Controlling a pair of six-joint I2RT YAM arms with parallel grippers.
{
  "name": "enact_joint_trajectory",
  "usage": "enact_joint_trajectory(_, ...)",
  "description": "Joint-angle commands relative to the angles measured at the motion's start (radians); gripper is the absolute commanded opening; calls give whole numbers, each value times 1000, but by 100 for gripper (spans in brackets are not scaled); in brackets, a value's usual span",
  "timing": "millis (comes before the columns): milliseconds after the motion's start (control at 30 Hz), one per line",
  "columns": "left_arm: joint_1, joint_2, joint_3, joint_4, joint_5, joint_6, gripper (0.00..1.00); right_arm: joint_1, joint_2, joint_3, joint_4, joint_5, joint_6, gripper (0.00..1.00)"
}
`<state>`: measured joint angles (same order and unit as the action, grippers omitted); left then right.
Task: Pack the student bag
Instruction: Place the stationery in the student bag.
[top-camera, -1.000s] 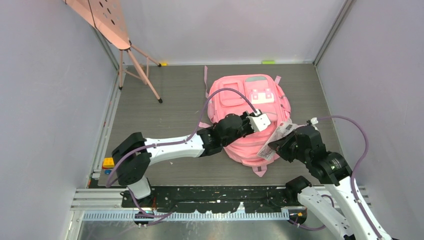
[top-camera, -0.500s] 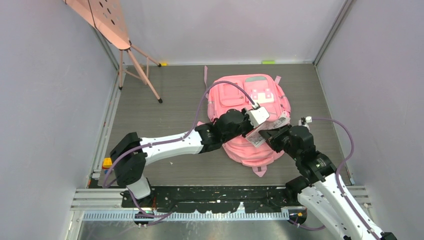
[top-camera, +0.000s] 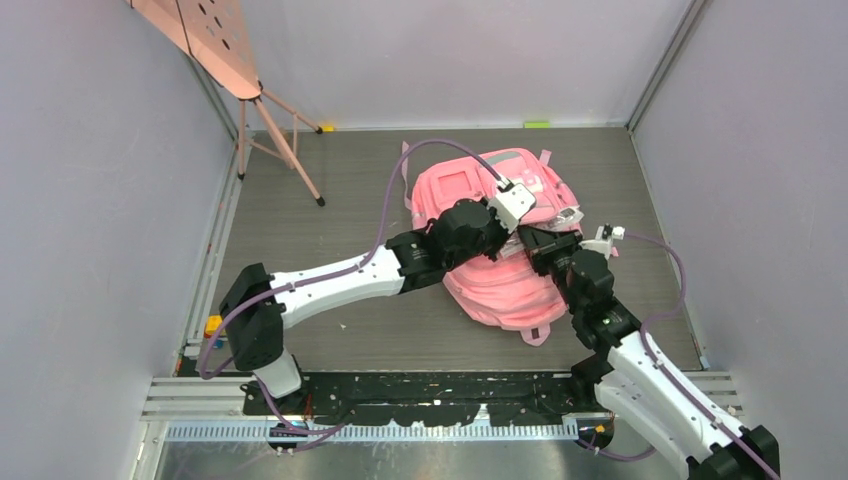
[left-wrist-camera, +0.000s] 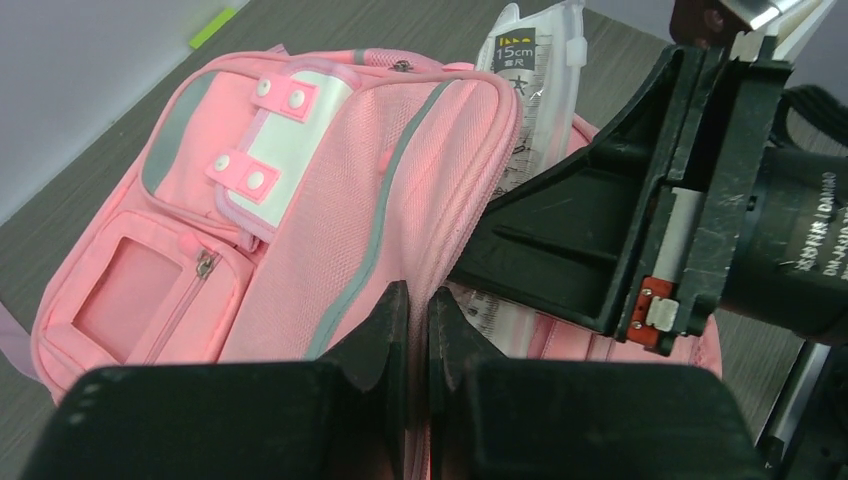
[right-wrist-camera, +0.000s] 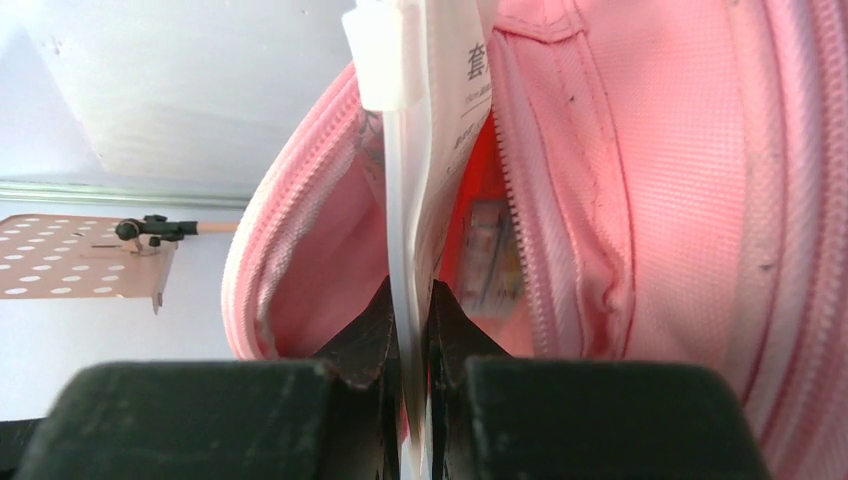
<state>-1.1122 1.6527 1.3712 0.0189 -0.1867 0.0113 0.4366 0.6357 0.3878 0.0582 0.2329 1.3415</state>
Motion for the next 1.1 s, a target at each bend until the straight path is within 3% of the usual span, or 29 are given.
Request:
enact_joint_trajectory(0,-9,-52,88,55,75,-92,0,-2,90,-4,388,94,-47,0)
enact_joint_trajectory(433,31,-28,114,-2,155,-118,0,3,465,145,335,189,-131,1)
enact_joint_trajectory(567,35,-21,106,-3,158,-144,0,5,557,227,253,179,-217,14)
enact_joint_trajectory(733,79,-29,80,-12,150,-222,0,5,551,227,140,209,-226,49)
enact_joint_trajectory(800,101,-34,62,-5,150,-247,0,5,515,203,102,215,-220,58)
enact_joint_trajectory(1067,135,-48,42,-13,154,-235,0,5,344,140,-23,155,-250,76)
